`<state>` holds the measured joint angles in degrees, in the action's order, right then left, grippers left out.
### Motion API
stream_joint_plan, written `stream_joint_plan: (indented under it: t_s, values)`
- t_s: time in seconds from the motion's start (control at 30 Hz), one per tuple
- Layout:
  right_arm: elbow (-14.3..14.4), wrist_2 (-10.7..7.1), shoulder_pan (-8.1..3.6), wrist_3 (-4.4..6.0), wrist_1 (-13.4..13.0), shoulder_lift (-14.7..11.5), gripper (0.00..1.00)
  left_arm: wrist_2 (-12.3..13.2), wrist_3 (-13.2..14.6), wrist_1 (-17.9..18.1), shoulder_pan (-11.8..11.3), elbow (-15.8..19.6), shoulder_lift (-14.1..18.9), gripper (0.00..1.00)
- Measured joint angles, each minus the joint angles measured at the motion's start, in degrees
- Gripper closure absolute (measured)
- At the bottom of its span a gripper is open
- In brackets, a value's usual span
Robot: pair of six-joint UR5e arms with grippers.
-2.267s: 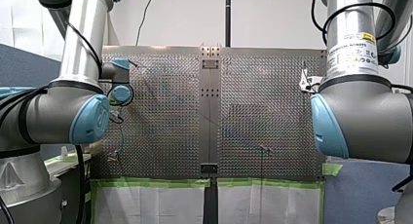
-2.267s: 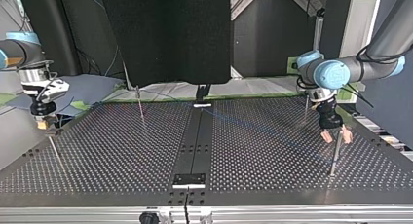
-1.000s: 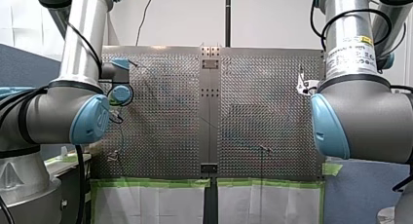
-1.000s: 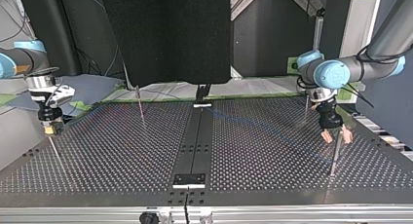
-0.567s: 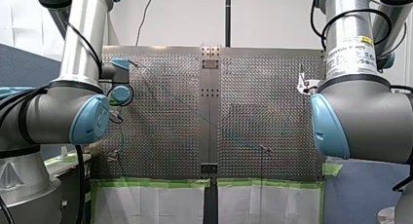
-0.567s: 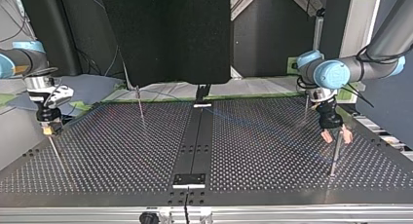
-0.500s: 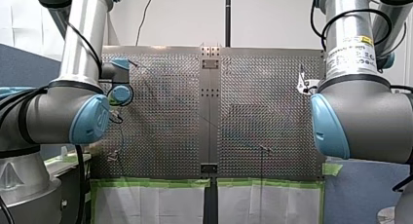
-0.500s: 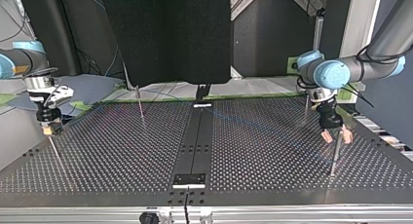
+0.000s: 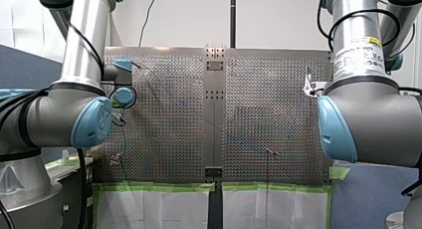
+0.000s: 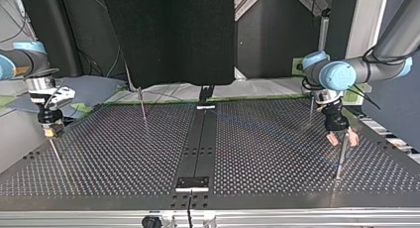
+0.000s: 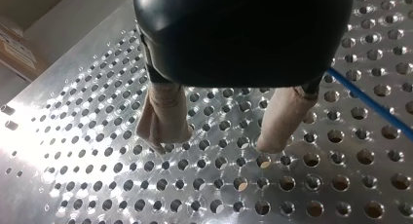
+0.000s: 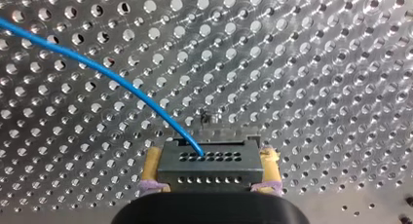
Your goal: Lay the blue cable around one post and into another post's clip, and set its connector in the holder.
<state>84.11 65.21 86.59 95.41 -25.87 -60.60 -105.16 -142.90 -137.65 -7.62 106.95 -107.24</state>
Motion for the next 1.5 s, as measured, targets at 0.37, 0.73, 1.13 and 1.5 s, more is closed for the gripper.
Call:
stream_joint_plan:
  t_s: [0.37, 0.73, 1.13, 1.5]
  values:
    - [-0.17, -1.4, -0.25, 0.77, -0.19, 0.01, 0.99, 0.04, 0.0, 0.0, 0.01, 0.03, 0.01, 0.0]
    - [-0.42, -2.58, -0.59, 0.84, -0.16, 0.07, 0.99, 0.04, 0.0, 0.0, 0.0, 0.03, 0.0, 0.0]
    - [-0.73, -2.62, -0.75, 0.87, -0.09, 0.13, 0.99, 0.07, 0.0, 0.0, 0.0, -0.01, 0.0, 0.0]
    - [-0.74, -2.66, -1.1, 0.91, -0.34, 0.28, 0.99, 0.02, 0.0, 0.0, 0.0, 0.0, 0.01, 0.0]
